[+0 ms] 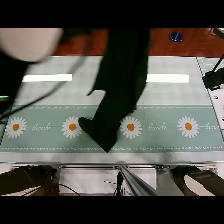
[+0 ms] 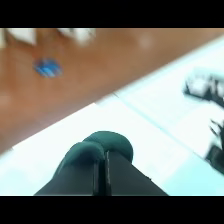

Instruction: Fold the shirts.

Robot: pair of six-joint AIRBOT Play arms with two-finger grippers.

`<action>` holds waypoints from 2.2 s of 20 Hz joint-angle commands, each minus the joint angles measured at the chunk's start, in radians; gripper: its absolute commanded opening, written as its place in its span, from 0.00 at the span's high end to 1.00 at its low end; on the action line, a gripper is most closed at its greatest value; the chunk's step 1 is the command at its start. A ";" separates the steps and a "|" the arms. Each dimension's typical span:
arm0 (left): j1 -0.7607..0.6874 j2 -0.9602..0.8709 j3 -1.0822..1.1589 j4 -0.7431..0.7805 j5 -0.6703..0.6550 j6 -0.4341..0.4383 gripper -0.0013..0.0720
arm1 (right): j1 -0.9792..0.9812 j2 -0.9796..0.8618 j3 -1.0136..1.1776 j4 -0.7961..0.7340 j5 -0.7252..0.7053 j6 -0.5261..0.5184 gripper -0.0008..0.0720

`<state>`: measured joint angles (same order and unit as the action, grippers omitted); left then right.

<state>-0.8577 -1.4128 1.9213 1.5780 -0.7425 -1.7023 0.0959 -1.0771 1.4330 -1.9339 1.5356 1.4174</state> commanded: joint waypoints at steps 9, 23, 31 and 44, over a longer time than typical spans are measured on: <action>0.211 -0.127 0.004 0.175 -0.608 0.124 0.15 | -0.279 0.011 -0.004 0.266 -0.134 -0.012 0.26; 0.673 0.213 -0.974 -0.565 -0.634 0.324 0.15 | -0.552 -0.362 -0.140 0.838 -0.209 -0.250 0.26; 0.673 0.322 -1.217 -0.652 -0.634 0.334 0.15 | -0.549 -0.476 -0.140 0.919 -0.214 -0.286 0.26; 0.534 0.227 -1.373 -0.813 -0.365 0.329 0.15 | -0.547 -0.524 -0.140 1.019 -0.261 -0.323 0.26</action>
<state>-0.2535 -1.1488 0.5560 0.7860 -1.1477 -1.3727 -0.4522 -1.5990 1.2934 -0.9215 1.2861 1.0966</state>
